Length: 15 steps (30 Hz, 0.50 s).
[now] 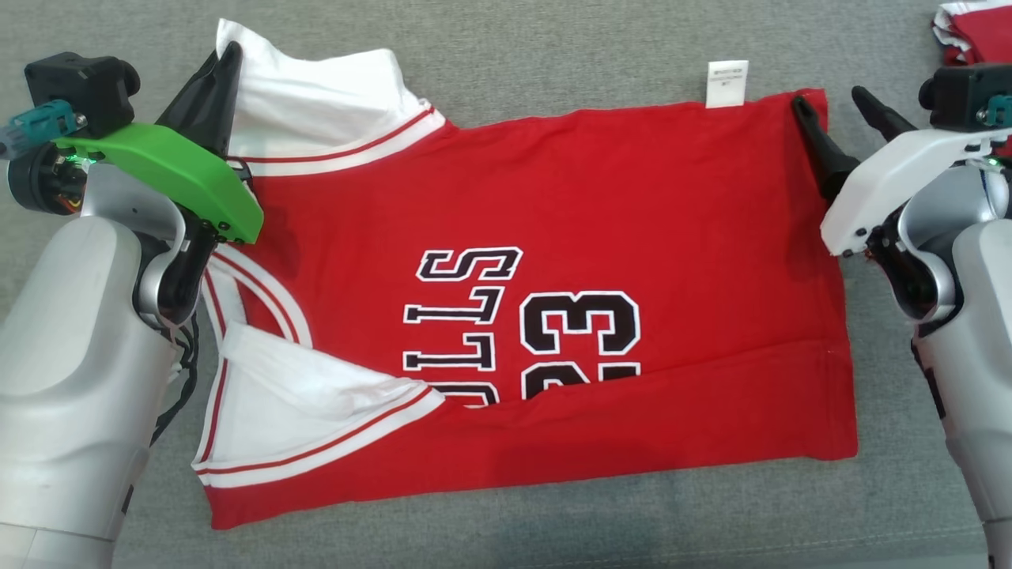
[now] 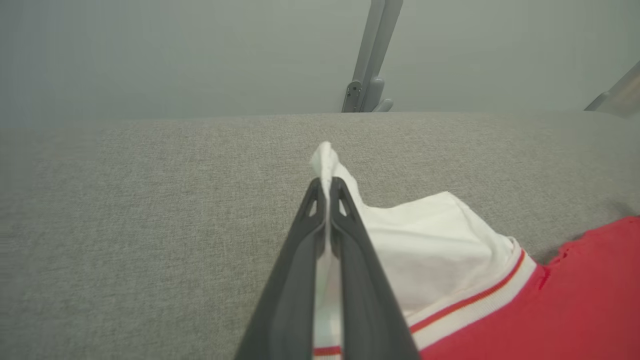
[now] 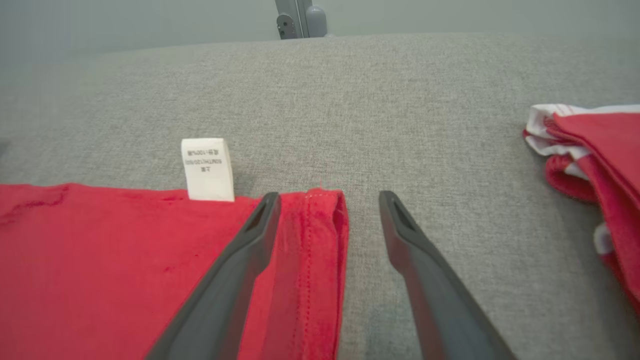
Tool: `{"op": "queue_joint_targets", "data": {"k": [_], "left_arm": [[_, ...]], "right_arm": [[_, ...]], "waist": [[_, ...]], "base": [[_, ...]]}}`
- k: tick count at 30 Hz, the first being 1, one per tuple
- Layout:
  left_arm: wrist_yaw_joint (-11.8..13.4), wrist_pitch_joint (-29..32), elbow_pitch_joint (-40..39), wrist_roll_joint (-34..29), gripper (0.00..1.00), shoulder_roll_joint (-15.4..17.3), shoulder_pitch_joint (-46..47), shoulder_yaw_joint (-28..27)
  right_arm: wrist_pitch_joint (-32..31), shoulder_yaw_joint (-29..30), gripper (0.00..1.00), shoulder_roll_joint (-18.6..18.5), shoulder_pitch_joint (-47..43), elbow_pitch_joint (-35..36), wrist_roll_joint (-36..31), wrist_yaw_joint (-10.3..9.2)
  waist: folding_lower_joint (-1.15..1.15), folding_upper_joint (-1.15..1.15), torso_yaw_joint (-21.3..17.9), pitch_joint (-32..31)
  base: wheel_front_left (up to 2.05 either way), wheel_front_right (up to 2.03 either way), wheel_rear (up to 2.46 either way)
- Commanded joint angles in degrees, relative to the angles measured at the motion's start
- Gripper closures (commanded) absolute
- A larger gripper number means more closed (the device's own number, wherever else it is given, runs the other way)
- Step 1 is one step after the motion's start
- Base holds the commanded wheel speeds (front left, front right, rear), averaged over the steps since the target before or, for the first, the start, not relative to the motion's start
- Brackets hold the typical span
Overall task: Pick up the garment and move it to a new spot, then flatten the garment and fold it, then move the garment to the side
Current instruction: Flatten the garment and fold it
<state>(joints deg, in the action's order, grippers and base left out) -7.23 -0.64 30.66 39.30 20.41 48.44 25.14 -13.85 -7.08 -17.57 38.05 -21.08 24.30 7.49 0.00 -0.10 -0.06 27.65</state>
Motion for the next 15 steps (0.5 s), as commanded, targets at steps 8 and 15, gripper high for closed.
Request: {"op": "queue_joint_targets", "data": {"k": [8, 15], "left_arm": [[0.4, -0.6, -0.4, 0.8, 1.0, -0.5, -1.1, 0.1], [0.5, -0.9, -0.3, 1.2, 1.0, 0.2, -1.3, -0.1]], "right_arm": [[-2.7, -3.0, 0.4, -2.0, 4.4, -7.1, 0.5, -0.01], [-2.3, -5.5, 0.81, -2.7, 5.7, -9.3, 2.0, -0.01]], "waist": [[0.0, 0.1, 1.6, 0.1], [0.0, 0.1, 1.3, -0.4]], "base": [[0.0, 0.0, 0.0], [0.0, 0.0, 0.0]]}}
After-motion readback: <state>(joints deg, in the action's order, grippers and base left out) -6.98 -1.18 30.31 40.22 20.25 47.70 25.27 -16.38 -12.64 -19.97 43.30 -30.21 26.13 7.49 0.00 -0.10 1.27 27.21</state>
